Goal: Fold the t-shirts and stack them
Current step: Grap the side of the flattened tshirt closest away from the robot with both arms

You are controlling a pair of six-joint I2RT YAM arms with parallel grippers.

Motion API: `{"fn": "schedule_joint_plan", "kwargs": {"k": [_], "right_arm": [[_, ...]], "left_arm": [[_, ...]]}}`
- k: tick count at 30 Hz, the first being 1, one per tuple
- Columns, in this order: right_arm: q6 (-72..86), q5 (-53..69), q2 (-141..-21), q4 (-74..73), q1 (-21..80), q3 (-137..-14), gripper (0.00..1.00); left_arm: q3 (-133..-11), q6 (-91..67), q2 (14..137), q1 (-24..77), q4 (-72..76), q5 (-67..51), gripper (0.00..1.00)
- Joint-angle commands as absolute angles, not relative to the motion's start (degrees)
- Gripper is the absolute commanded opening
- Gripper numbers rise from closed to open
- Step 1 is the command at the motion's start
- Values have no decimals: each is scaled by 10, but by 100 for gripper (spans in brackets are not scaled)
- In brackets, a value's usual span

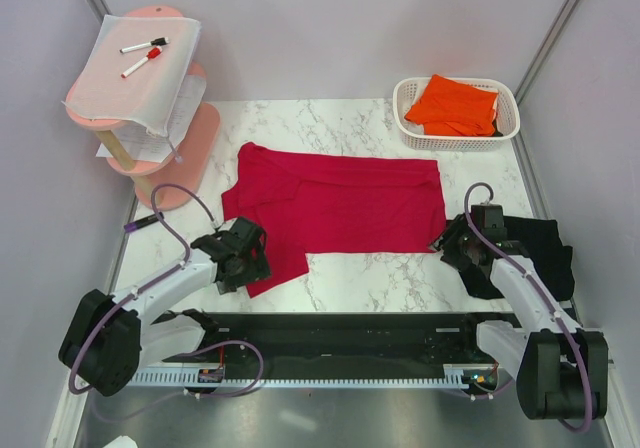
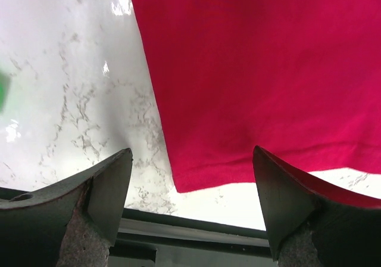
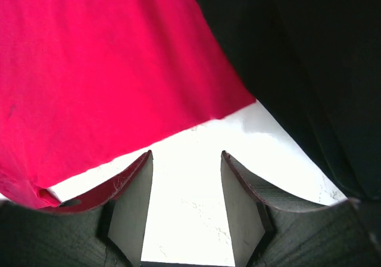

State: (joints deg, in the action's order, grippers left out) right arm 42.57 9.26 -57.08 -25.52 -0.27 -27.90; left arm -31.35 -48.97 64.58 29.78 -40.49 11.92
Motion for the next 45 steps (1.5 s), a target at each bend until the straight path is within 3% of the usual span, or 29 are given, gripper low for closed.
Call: {"fn": "schedule_joint_plan", "kwargs": {"k": [1,15,19,22,23,26,29,31,32,34,35,36,37,45], "right_arm": [[468,90,-583,-243,-4,-256,56],[504,-33,-581,-174,-4,-234,53],[504,-51,-602,-139,-4,-233,48],[505,-53,-629,-100,-4,-232,37],[505,-49,-637,-89,-4,-231,25],[500,-46,-667,-61,-4,-236,5],[498,-41,-679,-43,-4,-237,0],[497,-38,-679,-36,-4,-239,0],[495,-34,-680,-35,-4,-243,0],[490,-30,-680,-33,-4,-245,0],[490,-27,-680,-33,-4,-247,0],[489,-26,-680,-33,-4,-247,0],[487,-23,-680,-34,-4,-249,0],[472,-2,-650,-54,-4,-251,0]], "left_arm": [[-302,-536,621,320,-407,100,88],[-282,-558,606,351,-408,100,87],[-283,-559,606,353,-408,102,86],[-287,-560,613,355,-408,104,86],[-286,-561,615,356,-408,105,85],[-286,-562,621,357,-407,109,84],[-287,-566,628,360,-407,112,79],[-287,-571,628,363,-405,110,70],[-290,-571,629,364,-403,109,56],[-294,-570,634,367,-403,108,41],[-295,-569,635,367,-403,109,18],[-297,-566,637,368,-404,111,7],[-300,-565,637,368,-405,112,2],[-322,-569,597,368,-446,134,2]]}}
